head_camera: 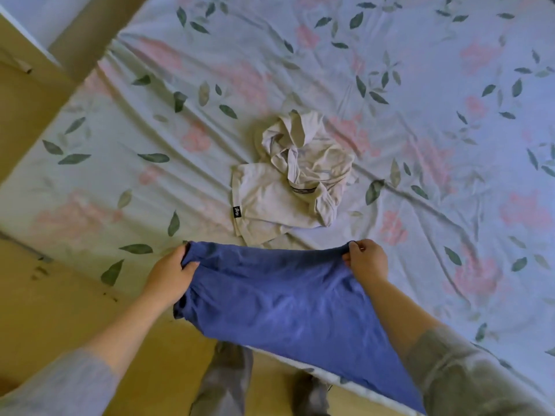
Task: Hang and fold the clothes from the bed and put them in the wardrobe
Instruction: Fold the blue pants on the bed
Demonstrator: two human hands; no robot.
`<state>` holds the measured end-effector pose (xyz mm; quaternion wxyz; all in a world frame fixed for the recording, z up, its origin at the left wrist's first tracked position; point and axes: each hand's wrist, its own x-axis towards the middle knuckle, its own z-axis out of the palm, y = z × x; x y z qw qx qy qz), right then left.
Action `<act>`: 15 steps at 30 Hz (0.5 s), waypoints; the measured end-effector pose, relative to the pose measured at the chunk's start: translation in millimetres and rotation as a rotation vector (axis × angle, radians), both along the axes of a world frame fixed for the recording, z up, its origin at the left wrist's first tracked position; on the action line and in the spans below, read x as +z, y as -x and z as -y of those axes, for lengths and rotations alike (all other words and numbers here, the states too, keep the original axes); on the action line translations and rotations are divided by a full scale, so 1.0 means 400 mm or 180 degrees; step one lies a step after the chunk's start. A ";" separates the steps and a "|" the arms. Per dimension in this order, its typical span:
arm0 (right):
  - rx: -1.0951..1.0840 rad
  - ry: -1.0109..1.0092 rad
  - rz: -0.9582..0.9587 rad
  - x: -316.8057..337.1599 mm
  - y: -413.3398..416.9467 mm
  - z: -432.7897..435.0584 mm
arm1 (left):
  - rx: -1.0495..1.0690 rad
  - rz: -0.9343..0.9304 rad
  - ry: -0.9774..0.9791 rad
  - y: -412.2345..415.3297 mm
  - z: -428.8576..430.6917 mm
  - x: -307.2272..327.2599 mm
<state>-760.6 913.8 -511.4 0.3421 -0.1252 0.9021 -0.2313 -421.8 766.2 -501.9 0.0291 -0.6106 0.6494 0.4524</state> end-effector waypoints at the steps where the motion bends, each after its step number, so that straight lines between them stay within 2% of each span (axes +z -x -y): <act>1: -0.0004 -0.0036 0.0030 -0.022 -0.016 0.021 | 0.0032 0.0029 -0.0036 -0.013 0.015 -0.026; 7: 0.0109 -0.0136 0.0122 -0.141 -0.087 0.137 | 0.0149 0.0252 -0.0193 -0.051 0.087 -0.156; 11: 0.0015 -0.0150 0.0420 -0.185 -0.132 0.176 | 0.0172 0.0675 -0.0122 -0.069 0.115 -0.198; 15: 0.0066 -0.0266 0.0553 -0.188 -0.168 0.142 | 0.0114 0.0531 -0.0114 -0.059 0.098 -0.198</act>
